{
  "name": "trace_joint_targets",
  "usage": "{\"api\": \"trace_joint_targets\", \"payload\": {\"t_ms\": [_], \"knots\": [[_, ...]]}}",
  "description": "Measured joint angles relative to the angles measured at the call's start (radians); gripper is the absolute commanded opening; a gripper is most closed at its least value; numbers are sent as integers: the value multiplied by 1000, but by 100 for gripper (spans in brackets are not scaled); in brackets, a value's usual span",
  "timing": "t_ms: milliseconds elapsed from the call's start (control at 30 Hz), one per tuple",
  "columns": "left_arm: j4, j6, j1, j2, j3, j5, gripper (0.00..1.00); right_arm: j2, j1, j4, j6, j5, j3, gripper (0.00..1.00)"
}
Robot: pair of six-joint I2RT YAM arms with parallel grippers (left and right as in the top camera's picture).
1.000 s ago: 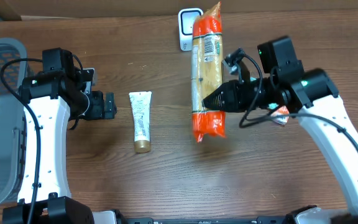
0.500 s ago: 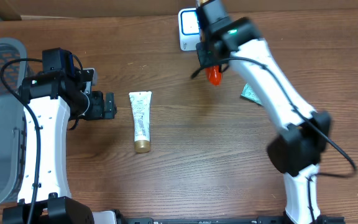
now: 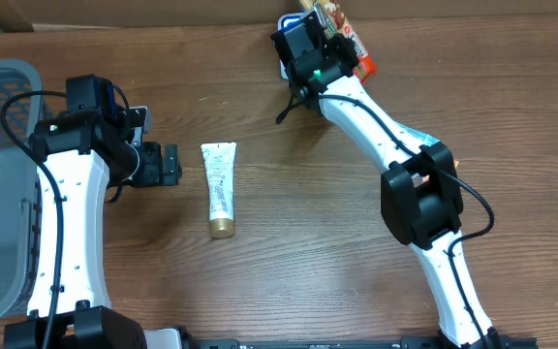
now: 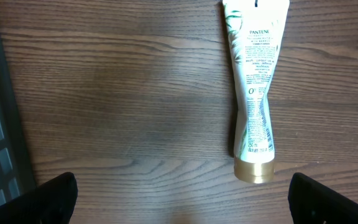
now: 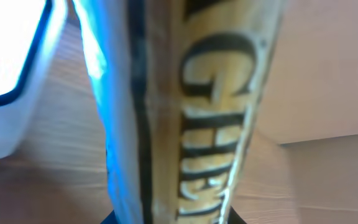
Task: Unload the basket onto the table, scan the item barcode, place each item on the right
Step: 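Hold the spaghetti bag in front of the white scanner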
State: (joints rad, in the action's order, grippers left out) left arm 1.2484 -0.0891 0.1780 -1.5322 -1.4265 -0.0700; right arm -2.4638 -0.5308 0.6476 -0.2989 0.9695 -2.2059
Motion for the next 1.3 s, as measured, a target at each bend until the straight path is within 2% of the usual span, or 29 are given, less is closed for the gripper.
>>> {"api": "trace_joint_targets", "payload": {"t_ms": [200,667,1300], "knots": [[0,0,0,0,0,0,100,-23,0,-9,-88,56,0,4],[0,0,0,0,0,0,99,-79,0,-18,-171,98,0,4],[0,0,0,0,0,0,99,-120,0,-48,-196,178,0,4]]}}
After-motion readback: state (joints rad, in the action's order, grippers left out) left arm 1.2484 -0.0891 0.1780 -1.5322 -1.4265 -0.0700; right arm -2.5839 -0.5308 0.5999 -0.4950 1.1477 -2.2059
